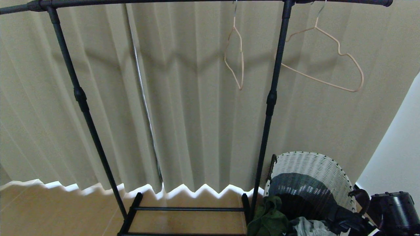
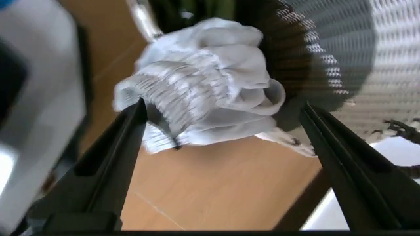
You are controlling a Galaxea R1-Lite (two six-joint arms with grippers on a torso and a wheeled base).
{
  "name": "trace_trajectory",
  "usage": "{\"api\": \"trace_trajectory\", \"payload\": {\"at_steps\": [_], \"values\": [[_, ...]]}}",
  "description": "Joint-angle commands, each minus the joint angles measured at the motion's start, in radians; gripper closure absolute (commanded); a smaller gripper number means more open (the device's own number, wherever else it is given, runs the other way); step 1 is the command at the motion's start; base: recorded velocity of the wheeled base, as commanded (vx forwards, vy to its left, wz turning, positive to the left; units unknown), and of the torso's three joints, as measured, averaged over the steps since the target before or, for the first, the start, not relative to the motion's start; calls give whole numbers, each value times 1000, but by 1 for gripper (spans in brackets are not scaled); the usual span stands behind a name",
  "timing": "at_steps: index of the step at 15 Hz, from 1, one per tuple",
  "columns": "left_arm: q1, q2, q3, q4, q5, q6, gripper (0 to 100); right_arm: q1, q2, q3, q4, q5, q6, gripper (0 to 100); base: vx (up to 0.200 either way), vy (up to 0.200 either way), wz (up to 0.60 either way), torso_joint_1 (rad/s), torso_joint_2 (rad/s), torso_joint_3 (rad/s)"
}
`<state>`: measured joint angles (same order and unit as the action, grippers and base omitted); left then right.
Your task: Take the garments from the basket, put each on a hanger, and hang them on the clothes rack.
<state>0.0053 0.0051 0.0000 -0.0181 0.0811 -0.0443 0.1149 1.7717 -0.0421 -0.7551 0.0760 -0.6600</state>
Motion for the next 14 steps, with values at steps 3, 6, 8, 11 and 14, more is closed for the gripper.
{"api": "trace_trajectory", "payload": {"at_steps": [3,6,8,11,14], "values": [[1,-1,0,0,0,0,0,0,187,42,-210,-33,3,0,0,0,0,0,0,0],[1,-1,0,0,0,0,0,22,219,42,-254,-31,5,0,0,0,0,0,0,0],[1,-1,0,0,0,0,0,23,218,42,-254,-35,5,0,0,0,0,0,0,0],[1,1,0,0,0,0,0,12,180,42,-256,-35,5,100,0,0,0,0,0,0],[1,-1,0,-2,0,-2,0,14,132,42,-256,-30,5,100,0,0,0,0,0,0]]}}
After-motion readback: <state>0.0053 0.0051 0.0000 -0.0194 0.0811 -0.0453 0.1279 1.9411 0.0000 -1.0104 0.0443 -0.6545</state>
